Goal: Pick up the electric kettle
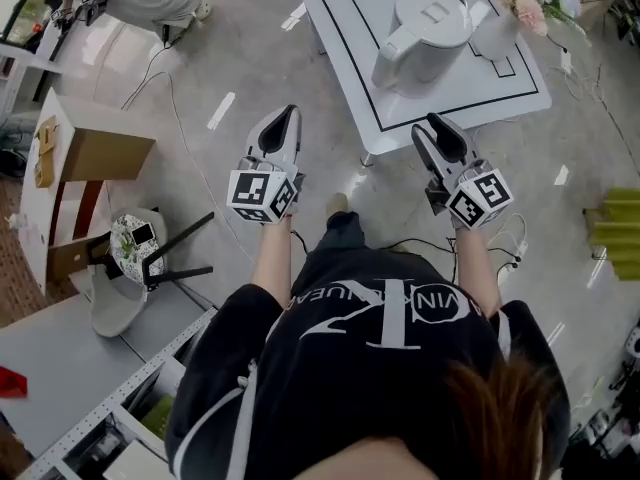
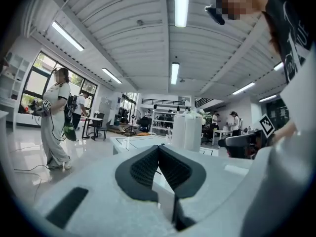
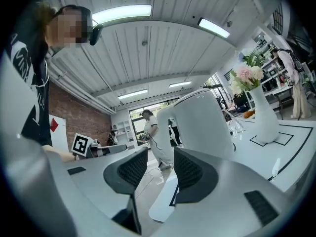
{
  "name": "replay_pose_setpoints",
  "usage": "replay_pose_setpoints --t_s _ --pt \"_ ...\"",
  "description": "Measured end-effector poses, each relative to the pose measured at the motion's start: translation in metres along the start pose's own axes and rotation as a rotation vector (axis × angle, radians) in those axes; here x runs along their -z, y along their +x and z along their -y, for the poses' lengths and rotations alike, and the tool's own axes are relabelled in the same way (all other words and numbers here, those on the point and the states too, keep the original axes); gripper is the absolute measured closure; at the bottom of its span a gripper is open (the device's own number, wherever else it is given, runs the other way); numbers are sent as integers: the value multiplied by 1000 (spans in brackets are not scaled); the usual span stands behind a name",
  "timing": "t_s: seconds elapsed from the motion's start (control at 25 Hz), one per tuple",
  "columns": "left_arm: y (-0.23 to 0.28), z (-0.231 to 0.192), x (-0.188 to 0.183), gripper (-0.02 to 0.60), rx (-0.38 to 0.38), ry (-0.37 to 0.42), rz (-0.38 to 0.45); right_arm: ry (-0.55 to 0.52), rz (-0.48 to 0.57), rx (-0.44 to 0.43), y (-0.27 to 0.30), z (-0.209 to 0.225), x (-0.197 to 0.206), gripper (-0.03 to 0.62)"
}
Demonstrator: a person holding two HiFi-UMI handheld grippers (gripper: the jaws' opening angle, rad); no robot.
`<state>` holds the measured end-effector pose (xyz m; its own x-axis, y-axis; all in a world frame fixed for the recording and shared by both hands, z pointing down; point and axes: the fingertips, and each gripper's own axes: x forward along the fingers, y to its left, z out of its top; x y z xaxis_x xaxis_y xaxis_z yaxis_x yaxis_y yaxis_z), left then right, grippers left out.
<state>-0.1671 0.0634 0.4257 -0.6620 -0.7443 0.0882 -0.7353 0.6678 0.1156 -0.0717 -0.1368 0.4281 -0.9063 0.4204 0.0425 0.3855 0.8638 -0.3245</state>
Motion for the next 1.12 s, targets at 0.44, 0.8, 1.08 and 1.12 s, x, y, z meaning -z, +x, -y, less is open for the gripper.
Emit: replay_pose_setpoints --t_s 0.44,0.8,1.08,1.12 --pt "45 -42 5 572 157 2 -32 -19 60 106 45 -2 -9 431" --pt "58 -57 21 572 246 -56 -45 -80 93 197 64 -8 -32 420" --pt "48 -66 15 572 243 -71 -31 -105 104 220 88 -15 -45 409" --pt "48 -69 16 572 241 -73 -35 -106 108 230 92 -13 -47 407"
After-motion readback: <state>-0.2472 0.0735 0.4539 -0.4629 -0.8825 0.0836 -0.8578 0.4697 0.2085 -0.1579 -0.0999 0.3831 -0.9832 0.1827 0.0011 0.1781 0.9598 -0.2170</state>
